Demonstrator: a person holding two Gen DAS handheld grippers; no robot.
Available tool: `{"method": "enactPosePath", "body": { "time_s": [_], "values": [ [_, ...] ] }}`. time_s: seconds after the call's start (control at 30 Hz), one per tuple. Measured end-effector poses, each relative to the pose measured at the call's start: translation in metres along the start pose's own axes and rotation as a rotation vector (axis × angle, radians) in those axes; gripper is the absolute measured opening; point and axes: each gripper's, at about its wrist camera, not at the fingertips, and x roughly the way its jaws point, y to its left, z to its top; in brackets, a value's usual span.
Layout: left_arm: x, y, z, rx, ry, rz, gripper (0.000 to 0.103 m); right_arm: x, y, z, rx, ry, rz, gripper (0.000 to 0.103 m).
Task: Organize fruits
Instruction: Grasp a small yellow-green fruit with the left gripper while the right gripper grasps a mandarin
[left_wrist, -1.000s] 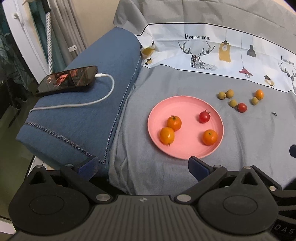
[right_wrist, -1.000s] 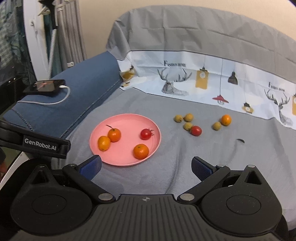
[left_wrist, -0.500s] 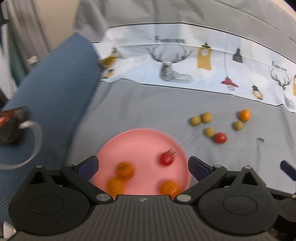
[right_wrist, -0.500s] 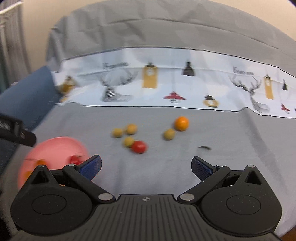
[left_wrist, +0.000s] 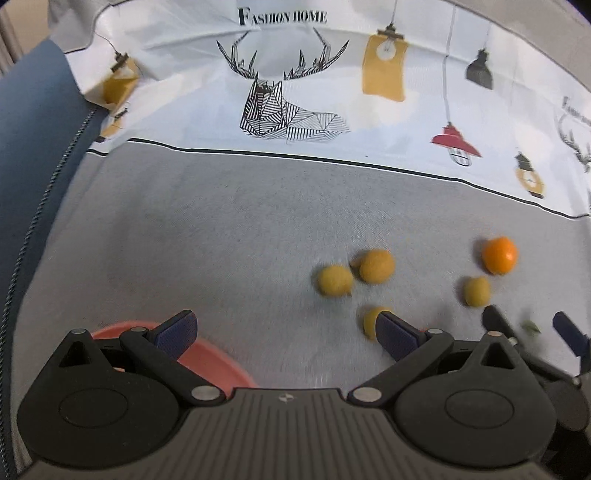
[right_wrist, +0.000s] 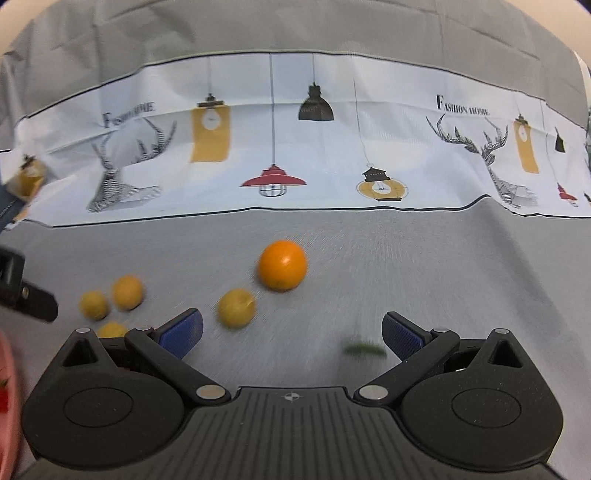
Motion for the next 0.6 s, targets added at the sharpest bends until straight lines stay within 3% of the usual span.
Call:
{"method": "enactPosePath", "body": {
  "time_s": [0.23,0.33,0.4,0.43,0.47,0.6],
  "values": [
    [0.046,-0.002,0.025,-0.030,0.038,0.001,0.102,0.047,-0.011,0.022,0.029,0.015,0.018,0.101],
    [0.054,-0.003,0.027,-0.016,0.059,-0.038,0.080,0.062,-0.010,0.023,0.024,0.052,0.050,0.081],
    [0.055,-0.006,0.026,0.008,0.051,-0.053,0.054,0.062,-0.005,0.021,-0.025,0.029,0.031,0.058],
    [0.053,-0.009,0.025,0.035,0.032,-0.058,0.040,0.061,-0.003,0.020,-0.057,0.017,0.034,0.039],
    [0.052,-0.011,0.024,0.058,0.036,-0.078,0.027,0.060,0.000,0.019,-0.086,0.002,0.037,0.039],
    [0.043,-0.008,0.022,0.055,0.027,-0.100,0.027,0.051,-0.003,0.021,-0.075,-0.009,0.049,0.039]
  ]
}}
